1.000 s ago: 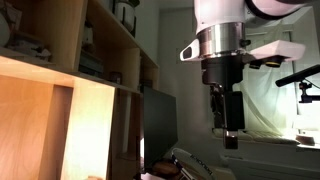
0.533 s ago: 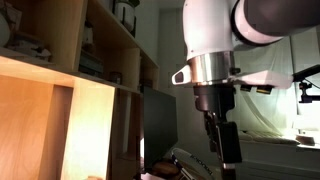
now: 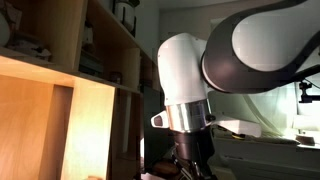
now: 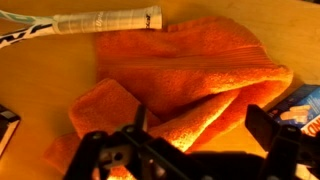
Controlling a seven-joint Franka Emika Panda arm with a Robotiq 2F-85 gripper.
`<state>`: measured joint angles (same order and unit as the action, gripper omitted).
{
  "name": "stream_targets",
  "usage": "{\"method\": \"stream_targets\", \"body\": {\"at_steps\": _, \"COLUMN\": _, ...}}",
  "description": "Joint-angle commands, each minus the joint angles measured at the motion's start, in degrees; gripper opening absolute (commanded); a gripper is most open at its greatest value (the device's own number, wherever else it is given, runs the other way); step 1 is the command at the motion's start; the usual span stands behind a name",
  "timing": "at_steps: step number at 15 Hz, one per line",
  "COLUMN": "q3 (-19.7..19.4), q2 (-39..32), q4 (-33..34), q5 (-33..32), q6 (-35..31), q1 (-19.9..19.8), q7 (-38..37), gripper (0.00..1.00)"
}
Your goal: Pick up the towel and wipe the screen of the computer monitor
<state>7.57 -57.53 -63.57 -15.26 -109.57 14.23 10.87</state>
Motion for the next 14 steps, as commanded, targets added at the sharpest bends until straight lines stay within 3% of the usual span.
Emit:
{"method": "stream_targets", "body": {"at_steps": 1, "q3": -0.7, "q2": -8.1, "q4": 13.5, "q5": 1.4, "q6": 6.9, "q1": 1.6, "q7": 3.9, "gripper": 1.00}}
{"method": "stream_targets", "body": {"at_steps": 6, "q3": 0.4, "q2": -17.4, "q4": 26.9, "q5": 0.9, "q6": 15.3, "q1": 2.0, "q7": 7.1, "gripper": 1.00}}
{"method": "stream_targets", "body": {"at_steps": 9, "q3": 0.6, "q2": -20.6, "q4": 31.4, "q5": 0.9, "q6": 18.6, "q1": 1.9, "q7": 9.2, "gripper": 1.00}}
{"method": "stream_targets", "body": {"at_steps": 11, "q3": -1.4, "q2": -21.1, "q4": 32.1, "q5": 2.5, "q6": 18.8, "q1": 2.5, "q7": 9.7, "gripper": 1.00}}
{"method": "stream_targets", "body": {"at_steps": 14, "q3": -2.1, "q2": -23.0, "q4": 34.9, "q5": -0.4, "q6": 10.4, "q1": 3.1, "q7": 8.0, "gripper": 1.00}}
